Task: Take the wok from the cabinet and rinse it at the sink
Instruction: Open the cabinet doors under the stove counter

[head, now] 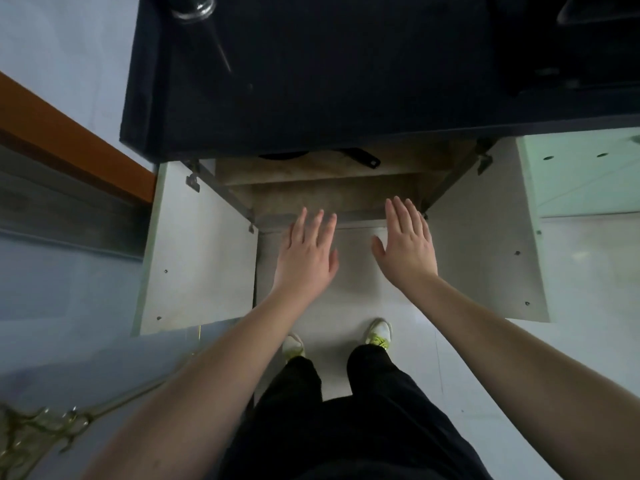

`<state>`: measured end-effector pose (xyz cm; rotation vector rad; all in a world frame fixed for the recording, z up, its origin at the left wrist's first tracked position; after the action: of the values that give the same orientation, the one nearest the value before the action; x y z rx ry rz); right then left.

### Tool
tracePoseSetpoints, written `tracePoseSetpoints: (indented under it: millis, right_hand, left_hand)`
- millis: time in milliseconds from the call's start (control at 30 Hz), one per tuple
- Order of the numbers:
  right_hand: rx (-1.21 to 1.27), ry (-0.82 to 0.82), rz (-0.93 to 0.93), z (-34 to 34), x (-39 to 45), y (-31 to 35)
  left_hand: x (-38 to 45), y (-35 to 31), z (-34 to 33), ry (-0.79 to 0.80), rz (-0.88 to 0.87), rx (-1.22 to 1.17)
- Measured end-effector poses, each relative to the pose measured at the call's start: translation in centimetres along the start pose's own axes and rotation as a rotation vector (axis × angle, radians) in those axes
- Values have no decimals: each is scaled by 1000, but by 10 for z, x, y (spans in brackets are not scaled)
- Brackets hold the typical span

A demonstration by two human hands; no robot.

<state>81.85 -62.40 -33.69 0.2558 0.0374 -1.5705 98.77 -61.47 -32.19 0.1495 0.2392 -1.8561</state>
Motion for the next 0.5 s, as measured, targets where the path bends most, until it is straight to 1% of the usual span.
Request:
tracePoseSetpoints:
  millis: [133,333,500]
  right_hand:
    - [55,-13,-48,-22,17,6]
    - [40,-104,-93,-63,61,12]
    - [42,-140,-132,-104,105,11]
  left_hand:
    - [22,11,-19,-23,-18,-39]
    - [65,42,-49,-113,-42,-76]
    - [106,65,-96,-108,-112,-26]
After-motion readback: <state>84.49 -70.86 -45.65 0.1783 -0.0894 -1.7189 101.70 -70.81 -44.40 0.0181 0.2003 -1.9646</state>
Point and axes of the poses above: each hand's wrist, its own x-axis towards the middle knuckle, its own z-axis out of the back of the hand, y = z × x, the point moved 8 cm from there along x, towards the middle knuckle
